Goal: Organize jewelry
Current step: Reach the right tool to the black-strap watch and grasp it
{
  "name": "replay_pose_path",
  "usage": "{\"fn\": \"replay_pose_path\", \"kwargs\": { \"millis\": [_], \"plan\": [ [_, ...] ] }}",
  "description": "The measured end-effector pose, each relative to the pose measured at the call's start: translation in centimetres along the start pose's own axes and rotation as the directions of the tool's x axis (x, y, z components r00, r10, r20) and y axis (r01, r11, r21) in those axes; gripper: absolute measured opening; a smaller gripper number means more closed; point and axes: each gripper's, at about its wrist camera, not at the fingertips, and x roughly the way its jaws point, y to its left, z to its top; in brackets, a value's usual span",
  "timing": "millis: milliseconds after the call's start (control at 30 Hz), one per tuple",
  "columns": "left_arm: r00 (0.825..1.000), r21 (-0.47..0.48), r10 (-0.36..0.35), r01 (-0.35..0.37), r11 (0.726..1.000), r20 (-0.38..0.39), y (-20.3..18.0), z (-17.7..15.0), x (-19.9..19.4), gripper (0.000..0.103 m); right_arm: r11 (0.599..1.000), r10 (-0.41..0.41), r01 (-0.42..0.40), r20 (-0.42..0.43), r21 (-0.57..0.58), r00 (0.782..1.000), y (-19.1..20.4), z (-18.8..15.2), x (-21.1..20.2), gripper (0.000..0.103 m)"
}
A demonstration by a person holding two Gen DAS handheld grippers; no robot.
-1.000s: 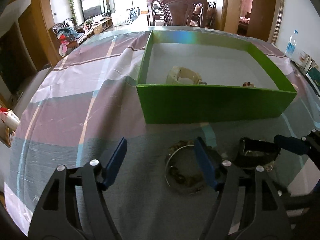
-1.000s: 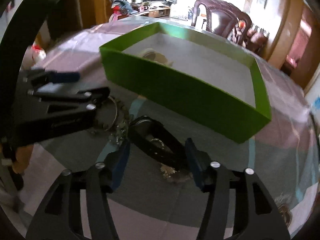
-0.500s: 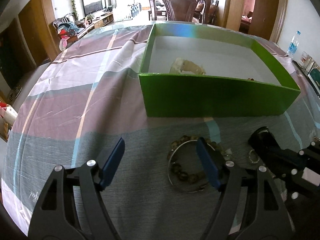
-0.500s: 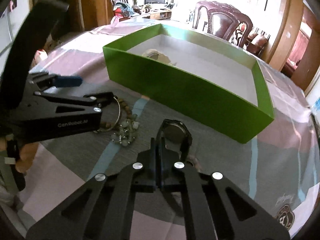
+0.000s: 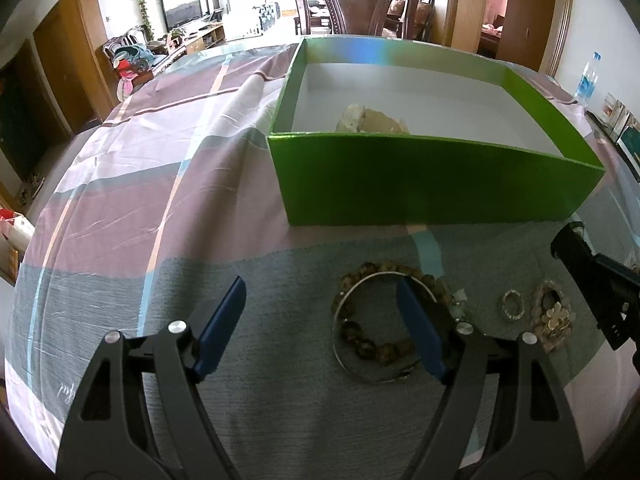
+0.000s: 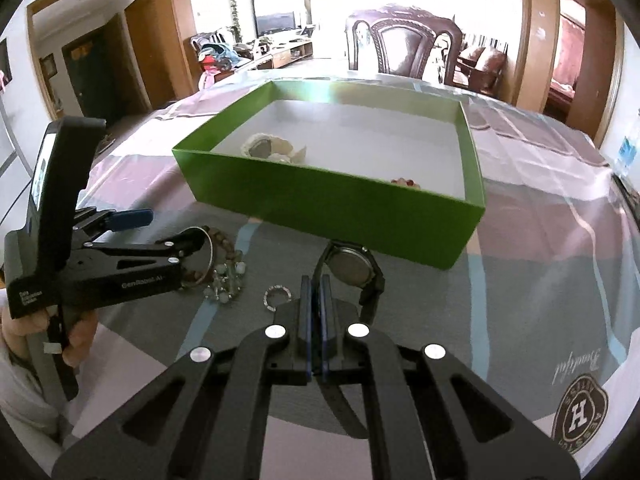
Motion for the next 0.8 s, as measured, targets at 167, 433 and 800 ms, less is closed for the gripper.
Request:
{"fn": "replay_pose_path", "kwargs": {
  "millis": [167,433,800],
  "plan": [
    [1.000,0.006,-0.003,0.003,1.000,0.002,-0.1,-0.2,-0.2,0.077,0.999,-0.017,0.018,-0.013,0.034,1.000,-0.8,-0.1,0.5,0.004],
    [0.999,-0.058,-0.044,0.044,0.997,0.013,1.7,0.0,-0.9,0.077,0.994,-0.054,0.058,-0.046,0.093,0.997,-2.5,-0.5,1.2,0.004],
    [0.988,0.031,-0.138,0.140,0.990,-0.070,-0.3,-0.7,0.4,0.045,0.993,-0.059,0.065,-0.065,0.101,0.996,-2.9,-0.6,1.6,0.004]
  ]
}}
